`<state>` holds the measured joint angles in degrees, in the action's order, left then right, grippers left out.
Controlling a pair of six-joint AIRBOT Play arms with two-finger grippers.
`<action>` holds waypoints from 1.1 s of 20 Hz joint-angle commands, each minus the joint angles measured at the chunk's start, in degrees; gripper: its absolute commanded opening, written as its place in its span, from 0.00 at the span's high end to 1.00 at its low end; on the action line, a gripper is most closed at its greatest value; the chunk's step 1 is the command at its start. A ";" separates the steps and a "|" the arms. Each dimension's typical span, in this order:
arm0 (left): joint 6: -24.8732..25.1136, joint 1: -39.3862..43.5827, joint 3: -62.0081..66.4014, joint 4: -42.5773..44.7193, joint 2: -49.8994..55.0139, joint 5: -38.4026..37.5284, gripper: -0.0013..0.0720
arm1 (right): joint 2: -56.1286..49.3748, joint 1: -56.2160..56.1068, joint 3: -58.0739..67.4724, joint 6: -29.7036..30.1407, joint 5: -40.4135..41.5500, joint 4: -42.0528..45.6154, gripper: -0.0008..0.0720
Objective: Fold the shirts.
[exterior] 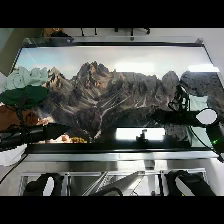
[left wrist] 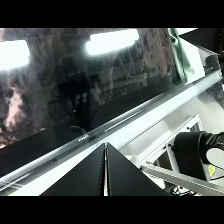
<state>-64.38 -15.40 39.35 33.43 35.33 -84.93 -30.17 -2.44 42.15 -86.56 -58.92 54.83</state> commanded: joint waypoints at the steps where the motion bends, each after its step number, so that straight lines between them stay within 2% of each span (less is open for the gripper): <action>1: 0.02 -0.11 -0.04 0.04 -0.09 -0.48 0.96 | 0.04 -0.04 -0.04 -0.02 -0.02 0.02 0.96; 3: 0.00 -0.15 0.02 0.09 -0.09 0.26 0.96 | 0.04 -0.04 -0.04 -0.04 -0.02 0.02 0.96; 5: -0.22 -0.17 2.82 4.81 0.90 3.04 0.96 | 0.04 -0.04 -0.04 -0.04 -0.02 0.02 0.96; 8: -3.30 -0.15 14.27 20.94 7.50 9.14 0.96 | 0.04 -0.04 -0.04 -0.04 -0.02 0.02 0.96; 11: -4.44 -0.15 27.19 33.77 18.05 19.71 0.95 | 0.04 -0.04 -0.04 -0.04 -0.02 0.02 0.96; 12: -4.20 -0.15 31.39 36.57 22.45 23.87 0.85 | 0.04 -0.04 -0.04 -0.02 -0.02 0.02 0.96; 13: -4.02 -0.15 35.41 38.91 27.12 28.76 0.23 | 0.04 -0.04 -0.04 -0.04 -0.02 0.02 0.96; 14: -4.20 -0.26 38.64 40.50 31.43 33.99 0.05 | 0.04 -0.04 -0.04 -0.04 -0.02 0.02 0.96; 18: -3.96 -1.73 49.40 44.48 49.81 49.64 0.05 | 0.04 -0.04 -0.04 -0.02 0.00 0.02 0.96; 22: -3.98 -3.13 62.47 48.22 70.49 49.90 0.05 | 0.04 -0.04 -0.04 -0.02 -0.02 0.02 0.96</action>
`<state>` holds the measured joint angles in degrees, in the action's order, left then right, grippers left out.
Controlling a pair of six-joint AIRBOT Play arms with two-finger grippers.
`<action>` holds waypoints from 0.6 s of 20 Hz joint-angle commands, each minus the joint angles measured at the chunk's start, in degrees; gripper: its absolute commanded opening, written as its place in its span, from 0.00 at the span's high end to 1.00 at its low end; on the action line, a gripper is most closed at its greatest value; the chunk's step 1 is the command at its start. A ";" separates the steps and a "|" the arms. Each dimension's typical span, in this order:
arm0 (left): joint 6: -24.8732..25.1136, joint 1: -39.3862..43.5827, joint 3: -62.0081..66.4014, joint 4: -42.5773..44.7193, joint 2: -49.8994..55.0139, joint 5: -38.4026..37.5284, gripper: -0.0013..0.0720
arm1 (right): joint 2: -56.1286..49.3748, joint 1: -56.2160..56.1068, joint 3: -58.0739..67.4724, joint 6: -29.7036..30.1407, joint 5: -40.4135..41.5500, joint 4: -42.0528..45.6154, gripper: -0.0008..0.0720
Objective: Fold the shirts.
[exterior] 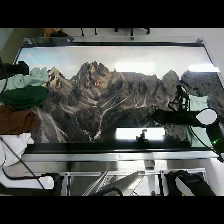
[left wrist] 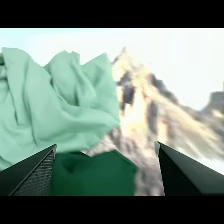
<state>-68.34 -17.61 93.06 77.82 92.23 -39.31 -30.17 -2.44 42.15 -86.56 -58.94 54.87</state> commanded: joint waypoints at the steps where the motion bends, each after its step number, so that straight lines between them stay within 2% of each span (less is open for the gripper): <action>1: -0.02 -1.25 11.85 3.72 18.05 3.32 0.05 | 0.04 -0.04 -0.04 -0.02 0.00 -0.02 0.96; 6: 0.17 -1.16 23.52 3.78 34.14 1.79 0.05 | 0.04 -0.04 -0.04 -0.04 0.00 -0.02 0.96; 11: 0.17 -1.14 24.79 3.76 39.19 5.07 0.05 | 0.04 -0.04 -0.04 -0.04 0.00 -0.02 0.96; 12: 0.20 -1.14 24.79 3.78 39.67 4.94 0.09 | 0.04 -0.04 -0.04 -0.02 0.00 -0.02 0.96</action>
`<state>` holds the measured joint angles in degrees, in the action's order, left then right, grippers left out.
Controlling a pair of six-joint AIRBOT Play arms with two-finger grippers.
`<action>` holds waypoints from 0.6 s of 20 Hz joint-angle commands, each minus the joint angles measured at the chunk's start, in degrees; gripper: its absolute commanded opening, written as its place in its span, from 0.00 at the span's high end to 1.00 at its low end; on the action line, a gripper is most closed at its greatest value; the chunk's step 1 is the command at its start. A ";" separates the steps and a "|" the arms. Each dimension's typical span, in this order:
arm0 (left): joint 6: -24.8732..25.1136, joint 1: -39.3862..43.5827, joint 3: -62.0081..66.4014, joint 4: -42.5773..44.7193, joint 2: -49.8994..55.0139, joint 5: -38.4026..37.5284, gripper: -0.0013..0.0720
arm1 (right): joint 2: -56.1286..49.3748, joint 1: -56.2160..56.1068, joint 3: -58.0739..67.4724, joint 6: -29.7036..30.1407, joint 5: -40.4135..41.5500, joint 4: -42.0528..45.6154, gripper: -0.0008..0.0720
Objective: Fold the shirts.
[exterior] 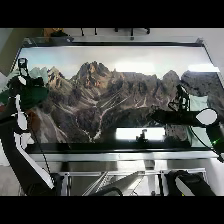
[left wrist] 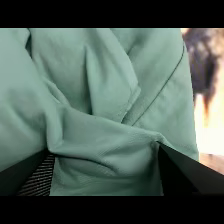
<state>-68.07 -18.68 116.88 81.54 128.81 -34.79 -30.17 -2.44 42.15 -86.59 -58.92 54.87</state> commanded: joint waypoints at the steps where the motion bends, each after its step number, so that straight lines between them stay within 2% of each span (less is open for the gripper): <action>1: -0.04 -0.09 0.85 0.09 3.26 0.09 0.38 | 0.04 -0.04 -0.04 -0.02 -0.02 -0.02 0.96; 2: 0.07 -0.13 0.44 0.09 3.04 -0.11 0.74 | 0.04 -0.04 -0.04 -0.02 -0.02 -0.02 0.96; 3: 0.11 -0.11 0.48 0.09 2.78 -1.11 0.96 | 0.04 -0.04 -0.04 -0.02 -0.02 -0.02 0.96; 7: 0.11 -0.07 1.27 -0.07 -1.20 -3.26 0.96 | 0.04 -0.04 -0.04 -0.02 -0.02 -0.02 0.96; 12: 0.07 -0.07 1.22 -0.13 -13.88 -4.37 0.96 | 0.04 -0.04 -0.04 0.00 -0.02 -0.02 0.96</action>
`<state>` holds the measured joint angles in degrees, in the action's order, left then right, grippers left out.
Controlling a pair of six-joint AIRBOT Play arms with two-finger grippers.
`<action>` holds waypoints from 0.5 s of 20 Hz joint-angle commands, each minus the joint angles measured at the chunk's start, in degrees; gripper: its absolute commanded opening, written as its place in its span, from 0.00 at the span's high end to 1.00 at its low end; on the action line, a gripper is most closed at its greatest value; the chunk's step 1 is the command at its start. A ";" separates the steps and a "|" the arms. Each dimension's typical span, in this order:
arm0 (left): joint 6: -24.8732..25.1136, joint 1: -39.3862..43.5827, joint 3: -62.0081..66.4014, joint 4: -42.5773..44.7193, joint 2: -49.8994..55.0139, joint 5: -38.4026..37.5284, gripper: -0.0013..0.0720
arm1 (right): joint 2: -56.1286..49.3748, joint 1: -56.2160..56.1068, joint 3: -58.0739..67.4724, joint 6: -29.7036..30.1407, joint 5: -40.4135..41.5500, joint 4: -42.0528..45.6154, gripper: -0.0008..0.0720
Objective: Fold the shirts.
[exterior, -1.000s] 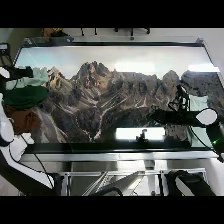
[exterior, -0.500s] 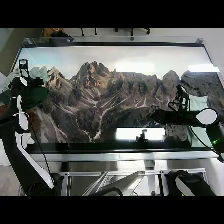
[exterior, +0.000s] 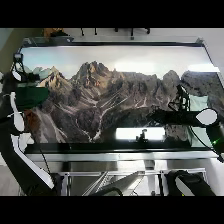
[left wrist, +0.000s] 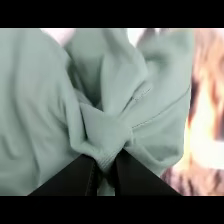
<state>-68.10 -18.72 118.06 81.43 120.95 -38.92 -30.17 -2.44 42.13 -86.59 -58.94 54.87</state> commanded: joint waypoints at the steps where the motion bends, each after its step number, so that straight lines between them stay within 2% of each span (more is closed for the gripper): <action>1: 0.09 -0.02 0.04 -0.09 -8.52 -0.76 0.96 | 0.04 -0.04 -0.02 -0.02 0.00 -0.02 0.96; 4: -2.60 0.55 0.04 -6.78 -17.07 -7.58 0.96 | 0.04 -0.04 -0.02 -0.02 0.00 -0.02 0.96; 8: -2.45 4.04 0.02 -28.52 -29.03 -23.69 0.96 | 0.04 -0.04 -0.02 -0.02 0.00 -0.02 0.96; 10: -2.49 7.32 -1.46 -36.20 -33.83 -30.56 0.96 | 0.04 -0.04 -0.02 -0.02 0.02 -0.02 0.96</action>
<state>-70.32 -14.59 117.71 59.27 94.13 -57.69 -30.17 -2.44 42.13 -86.59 -58.94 54.85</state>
